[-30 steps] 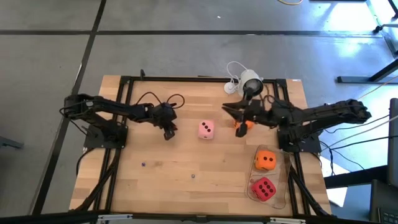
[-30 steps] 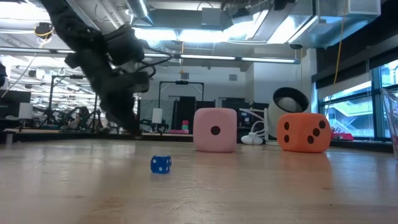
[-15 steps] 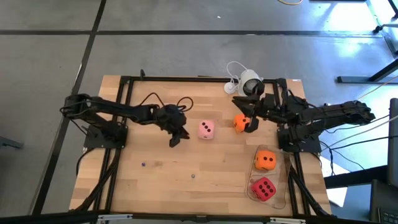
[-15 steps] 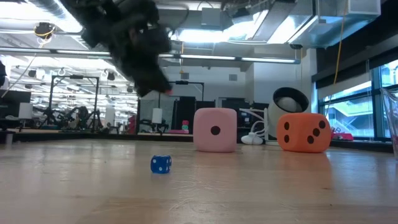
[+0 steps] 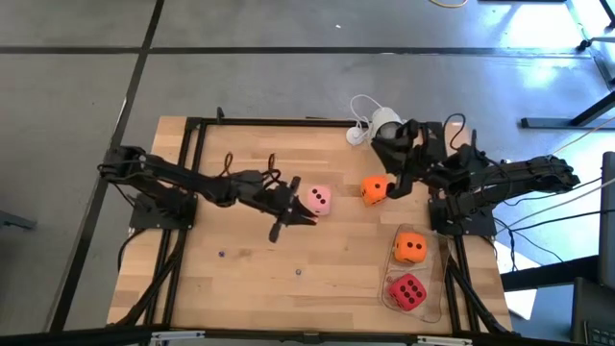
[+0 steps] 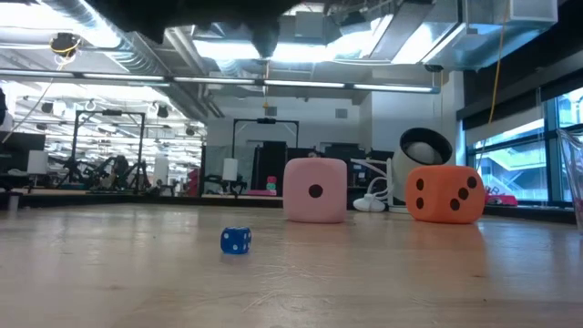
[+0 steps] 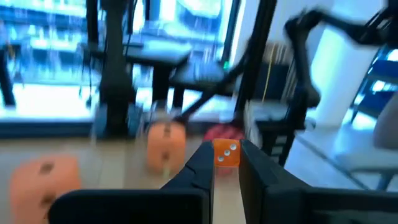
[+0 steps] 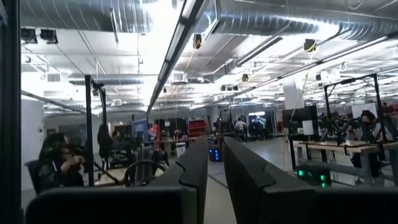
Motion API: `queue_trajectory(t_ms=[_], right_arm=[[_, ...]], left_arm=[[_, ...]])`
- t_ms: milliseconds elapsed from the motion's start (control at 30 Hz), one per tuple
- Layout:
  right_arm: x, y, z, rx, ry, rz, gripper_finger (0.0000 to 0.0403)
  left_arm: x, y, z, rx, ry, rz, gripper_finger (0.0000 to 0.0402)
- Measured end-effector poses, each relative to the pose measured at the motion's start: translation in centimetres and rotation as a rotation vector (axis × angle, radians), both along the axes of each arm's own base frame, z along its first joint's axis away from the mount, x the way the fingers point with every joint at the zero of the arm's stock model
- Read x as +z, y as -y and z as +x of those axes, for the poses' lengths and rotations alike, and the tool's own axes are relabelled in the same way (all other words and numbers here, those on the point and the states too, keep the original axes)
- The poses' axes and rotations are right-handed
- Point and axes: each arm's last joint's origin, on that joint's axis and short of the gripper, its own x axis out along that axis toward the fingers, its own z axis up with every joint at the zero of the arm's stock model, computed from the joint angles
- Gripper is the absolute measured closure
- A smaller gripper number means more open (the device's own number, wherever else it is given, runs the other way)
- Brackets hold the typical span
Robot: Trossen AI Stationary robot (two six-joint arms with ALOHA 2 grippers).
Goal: Pick & Place Dice
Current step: Put the small orange die into the transparent container
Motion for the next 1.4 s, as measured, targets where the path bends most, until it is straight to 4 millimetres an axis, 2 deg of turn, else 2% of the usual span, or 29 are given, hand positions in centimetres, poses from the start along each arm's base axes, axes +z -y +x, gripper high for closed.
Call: queue_trajectory(t_ms=[167, 400, 667, 800, 933, 1167, 1400], right_arm=[[0.3, 0.0, -0.2, 0.012, 0.037, 0.0, 0.0348], [1.1, 0.0, -1.3, 0.072, 0.088, -0.001, 0.0348], [3.4, 0.5, -5.9, 0.069, 0.243, 0.01, 0.0348], [3.9, 0.8, -7.6, 0.069, 0.28, 0.014, 0.0348], [4.2, 0.9, -8.8, 0.07, 0.294, 0.017, 0.0348], [3.8, 0.9, -8.6, 0.086, 0.252, 0.035, 0.0348], [3.3, 0.8, -8.2, 0.098, 0.187, 0.05, 0.0348]], left_arm=[[0.0, 0.7, 2.4, -0.021, 0.059, -0.012, 0.0375], [0.4, 2.2, 8.9, -0.08, 0.054, 0.012, 0.0375], [0.2, 4.2, 15.8, -0.106, 0.121, 0.059, 0.0375], [-0.3, 4.7, 19.1, -0.108, 0.159, 0.059, 0.0375], [-1.6, 5.1, 22.0, -0.119, 0.178, 0.059, 0.0375], [-4.3, 5.5, 26.5, -0.119, 0.15, 0.05, 0.0375], [-7.6, 5.7, 28.9, -0.099, 0.106, 0.051, 0.0375]])
